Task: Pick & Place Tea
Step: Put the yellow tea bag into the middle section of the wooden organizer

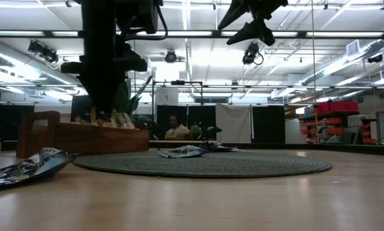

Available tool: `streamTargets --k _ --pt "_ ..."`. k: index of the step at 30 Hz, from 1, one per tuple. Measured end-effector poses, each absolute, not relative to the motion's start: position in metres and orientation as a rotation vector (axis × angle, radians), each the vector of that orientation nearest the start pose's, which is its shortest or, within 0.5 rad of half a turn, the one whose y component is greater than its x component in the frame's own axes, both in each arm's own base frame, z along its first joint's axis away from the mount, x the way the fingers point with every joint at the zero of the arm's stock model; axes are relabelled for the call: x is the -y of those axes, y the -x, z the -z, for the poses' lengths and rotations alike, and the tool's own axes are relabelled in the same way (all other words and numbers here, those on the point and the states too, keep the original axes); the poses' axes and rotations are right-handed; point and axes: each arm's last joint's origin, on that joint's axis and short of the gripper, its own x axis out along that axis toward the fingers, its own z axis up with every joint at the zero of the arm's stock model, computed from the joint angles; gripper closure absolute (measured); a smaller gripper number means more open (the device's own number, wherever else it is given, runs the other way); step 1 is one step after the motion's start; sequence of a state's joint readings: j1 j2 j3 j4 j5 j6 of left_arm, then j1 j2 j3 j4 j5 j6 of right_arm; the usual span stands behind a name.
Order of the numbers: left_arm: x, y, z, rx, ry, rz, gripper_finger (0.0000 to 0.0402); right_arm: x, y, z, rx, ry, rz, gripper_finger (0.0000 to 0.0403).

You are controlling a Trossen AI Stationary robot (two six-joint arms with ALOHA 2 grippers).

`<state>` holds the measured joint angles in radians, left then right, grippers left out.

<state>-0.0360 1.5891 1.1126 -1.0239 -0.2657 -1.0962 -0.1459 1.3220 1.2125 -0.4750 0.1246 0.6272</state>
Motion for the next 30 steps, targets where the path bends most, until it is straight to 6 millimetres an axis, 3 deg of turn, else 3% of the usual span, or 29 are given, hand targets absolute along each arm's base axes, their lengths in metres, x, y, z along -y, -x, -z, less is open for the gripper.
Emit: streamTargets --k 10,16,21,30 --pt "0.000 -0.266 -0.221 -1.221 0.628 -0.985 0.0231 0.045 -0.281 -0.338 -0.495 -0.607 0.441 0.0191" --pt "-0.002 -0.259 -0.229 -1.172 0.604 -1.051 0.0208 0.052 -0.280 -0.335 -0.506 -0.584 0.528 0.0191" --pt "-0.004 -0.249 -0.249 -1.058 0.620 -1.040 0.0211 0.082 -0.283 -0.315 -0.585 -0.598 0.651 0.0191" --pt "-0.005 -0.244 -0.292 -0.751 0.659 -0.878 0.0215 0.156 -0.295 -0.250 -0.797 -0.795 0.716 0.0191"
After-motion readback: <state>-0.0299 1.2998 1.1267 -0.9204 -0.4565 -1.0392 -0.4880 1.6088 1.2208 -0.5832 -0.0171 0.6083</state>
